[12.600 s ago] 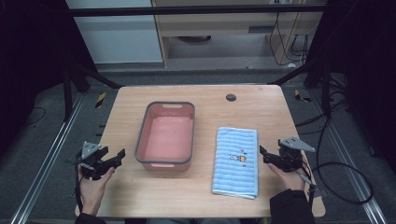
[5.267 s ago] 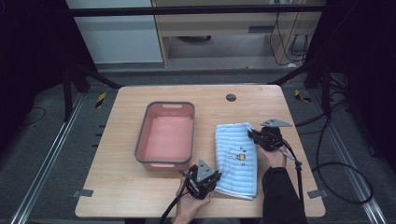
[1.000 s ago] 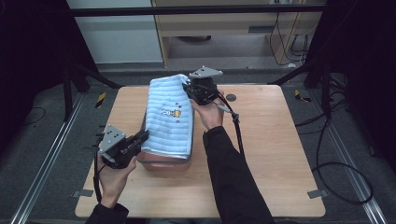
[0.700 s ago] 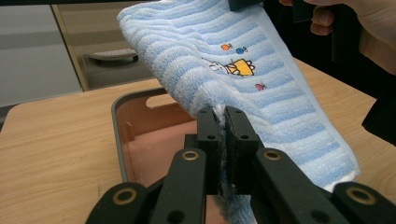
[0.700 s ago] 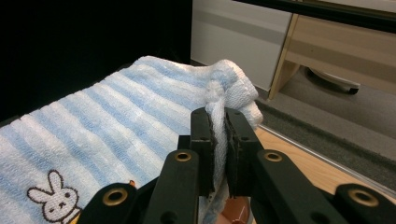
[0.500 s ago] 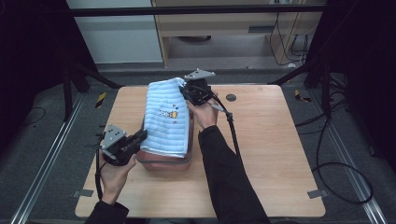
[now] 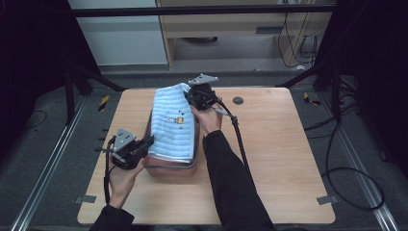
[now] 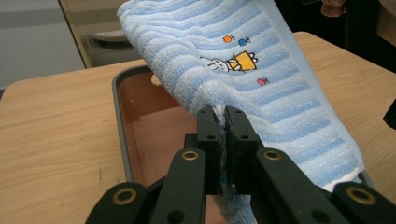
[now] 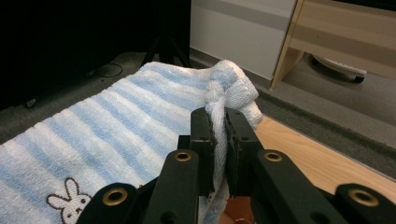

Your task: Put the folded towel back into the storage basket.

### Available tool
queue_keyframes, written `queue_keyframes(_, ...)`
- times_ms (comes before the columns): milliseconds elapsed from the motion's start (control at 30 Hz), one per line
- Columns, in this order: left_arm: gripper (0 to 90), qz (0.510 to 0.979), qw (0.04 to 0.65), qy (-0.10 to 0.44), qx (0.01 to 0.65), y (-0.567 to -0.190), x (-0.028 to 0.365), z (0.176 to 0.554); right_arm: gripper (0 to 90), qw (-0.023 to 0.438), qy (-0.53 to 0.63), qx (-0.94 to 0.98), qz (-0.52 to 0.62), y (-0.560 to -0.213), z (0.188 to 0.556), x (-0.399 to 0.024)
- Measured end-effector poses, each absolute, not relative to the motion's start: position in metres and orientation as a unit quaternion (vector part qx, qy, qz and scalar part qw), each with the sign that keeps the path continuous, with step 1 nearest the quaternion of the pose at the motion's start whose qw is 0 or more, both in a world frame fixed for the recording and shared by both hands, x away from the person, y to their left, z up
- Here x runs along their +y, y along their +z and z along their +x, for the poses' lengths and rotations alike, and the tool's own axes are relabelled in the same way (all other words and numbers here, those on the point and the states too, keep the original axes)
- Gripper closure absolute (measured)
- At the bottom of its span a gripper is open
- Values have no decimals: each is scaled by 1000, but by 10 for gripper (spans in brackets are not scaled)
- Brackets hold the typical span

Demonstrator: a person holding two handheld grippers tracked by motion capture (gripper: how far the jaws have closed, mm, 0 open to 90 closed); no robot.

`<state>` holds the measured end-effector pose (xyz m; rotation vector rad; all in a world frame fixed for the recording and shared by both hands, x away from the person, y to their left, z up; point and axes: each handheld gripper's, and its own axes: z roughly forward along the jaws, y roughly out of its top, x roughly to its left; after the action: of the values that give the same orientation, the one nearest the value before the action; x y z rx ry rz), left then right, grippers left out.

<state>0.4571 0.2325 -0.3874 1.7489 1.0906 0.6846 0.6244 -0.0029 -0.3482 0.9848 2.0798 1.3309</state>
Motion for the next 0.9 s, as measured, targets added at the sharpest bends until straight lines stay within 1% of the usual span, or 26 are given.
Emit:
queue_keyframes(467,853,735,433,269,447,-408,227,462,835,226,469,769,372,-375,630,0)
queue_keyframes(800,852,738,421,257,461,-420,231,465,834,217,462,773,376,-388,630,2)
queue_keyframes(867,852,739,419,248,466,-423,230,464,833,215,458,776,376,-392,630,3)
queue_keyframes(900,852,740,415,254,465,-425,231,465,832,212,454,778,378,-396,630,4)
